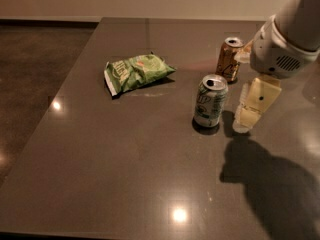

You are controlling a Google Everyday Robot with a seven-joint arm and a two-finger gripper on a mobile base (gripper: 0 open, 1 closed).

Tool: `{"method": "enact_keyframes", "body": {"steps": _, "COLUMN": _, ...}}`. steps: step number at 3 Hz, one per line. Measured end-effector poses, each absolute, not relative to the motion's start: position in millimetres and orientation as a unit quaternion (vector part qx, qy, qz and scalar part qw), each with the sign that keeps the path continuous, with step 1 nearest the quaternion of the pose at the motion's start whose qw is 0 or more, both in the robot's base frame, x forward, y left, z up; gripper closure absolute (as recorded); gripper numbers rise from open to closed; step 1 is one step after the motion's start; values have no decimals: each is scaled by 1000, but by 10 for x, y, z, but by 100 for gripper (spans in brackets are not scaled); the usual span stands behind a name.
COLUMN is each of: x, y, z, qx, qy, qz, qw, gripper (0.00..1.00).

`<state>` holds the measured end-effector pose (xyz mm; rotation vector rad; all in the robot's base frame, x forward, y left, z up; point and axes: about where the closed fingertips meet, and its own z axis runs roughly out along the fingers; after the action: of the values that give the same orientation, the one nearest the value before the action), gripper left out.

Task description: Pick 7up can

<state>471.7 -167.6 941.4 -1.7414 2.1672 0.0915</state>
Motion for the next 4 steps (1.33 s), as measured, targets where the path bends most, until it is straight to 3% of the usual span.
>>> {"method": "enact_keyframes", "body": {"steps": 2, "x": 4976, "y": -1185, "z": 9065, "qx": -618, "qy": 753, "qz": 68, "qw": 216, "gripper": 0}}
{"method": "enact_keyframes", "body": {"steps": 3, "x": 5047, "y": -1124, "z": 9038, "qx": -616, "qy": 751, "qz": 77, "qw": 225, "gripper": 16}}
{"method": "enact_keyframes", "body": {"steps": 4, "x": 5085, "y": -1059, "z": 9138, "qx": -619, "qy": 744, "qz": 88, "qw": 235, "gripper": 47}}
